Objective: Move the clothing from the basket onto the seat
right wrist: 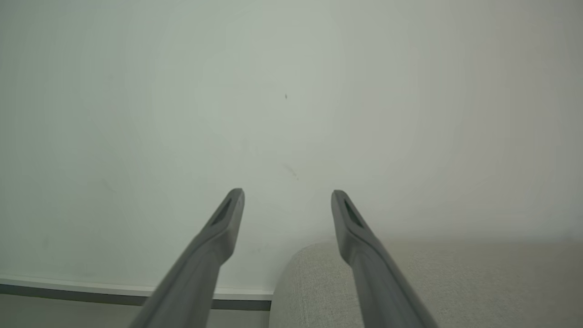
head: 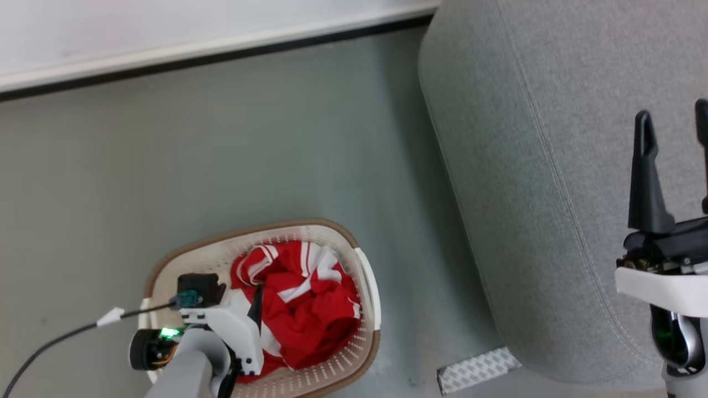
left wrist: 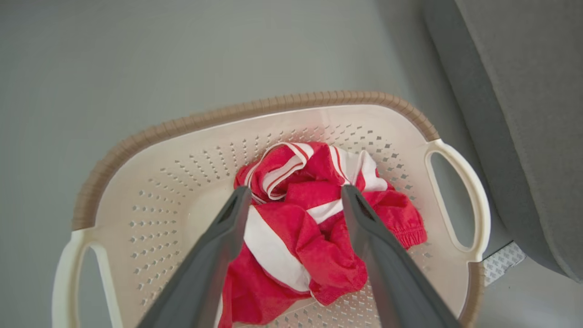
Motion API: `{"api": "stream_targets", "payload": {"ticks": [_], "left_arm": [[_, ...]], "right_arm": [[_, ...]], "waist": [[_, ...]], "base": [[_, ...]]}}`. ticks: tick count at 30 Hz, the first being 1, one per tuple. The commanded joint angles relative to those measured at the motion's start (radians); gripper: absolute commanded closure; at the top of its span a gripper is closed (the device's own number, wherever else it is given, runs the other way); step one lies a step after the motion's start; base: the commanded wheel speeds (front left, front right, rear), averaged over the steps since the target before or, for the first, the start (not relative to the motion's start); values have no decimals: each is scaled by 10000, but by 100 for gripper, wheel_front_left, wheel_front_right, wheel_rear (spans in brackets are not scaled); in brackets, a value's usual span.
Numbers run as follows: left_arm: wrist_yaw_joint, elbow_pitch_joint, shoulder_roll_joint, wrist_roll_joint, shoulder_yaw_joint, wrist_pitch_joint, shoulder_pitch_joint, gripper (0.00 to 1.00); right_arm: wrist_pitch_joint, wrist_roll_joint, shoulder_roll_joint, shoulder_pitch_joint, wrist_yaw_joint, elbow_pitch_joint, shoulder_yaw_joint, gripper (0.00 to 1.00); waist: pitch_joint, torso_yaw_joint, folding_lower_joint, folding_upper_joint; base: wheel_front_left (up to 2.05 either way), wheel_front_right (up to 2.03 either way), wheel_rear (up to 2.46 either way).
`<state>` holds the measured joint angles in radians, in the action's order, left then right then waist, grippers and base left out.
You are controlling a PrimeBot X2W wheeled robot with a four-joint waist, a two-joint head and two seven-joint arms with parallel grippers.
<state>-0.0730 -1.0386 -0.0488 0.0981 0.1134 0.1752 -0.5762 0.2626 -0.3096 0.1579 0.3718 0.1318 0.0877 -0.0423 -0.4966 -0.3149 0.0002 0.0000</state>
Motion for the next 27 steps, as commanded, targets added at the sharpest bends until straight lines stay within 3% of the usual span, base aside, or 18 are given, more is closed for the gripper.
{"api": "stream_targets", "payload": {"ticks": [1,14,27], "left_arm": [[-27,-220,-68,198,9,-109,-182,0],[-347,-2183,-243,625,139,-1501,-1587,0],[19,-2463,-1007,646,330,-3701,-2723,0]], "right_arm": [[31,-89,-5,168,-21,74,16,0],[32,-408,-405,904,-21,736,-3,0],[31,-747,-824,1302,-21,915,-120,0]], "waist": [[-315,-229,-2,0],[-1819,-998,-2,0],[-3469,-1722,-2,0]], "base": [[0,0,0],[0,0,0],[0,0,0]]}}
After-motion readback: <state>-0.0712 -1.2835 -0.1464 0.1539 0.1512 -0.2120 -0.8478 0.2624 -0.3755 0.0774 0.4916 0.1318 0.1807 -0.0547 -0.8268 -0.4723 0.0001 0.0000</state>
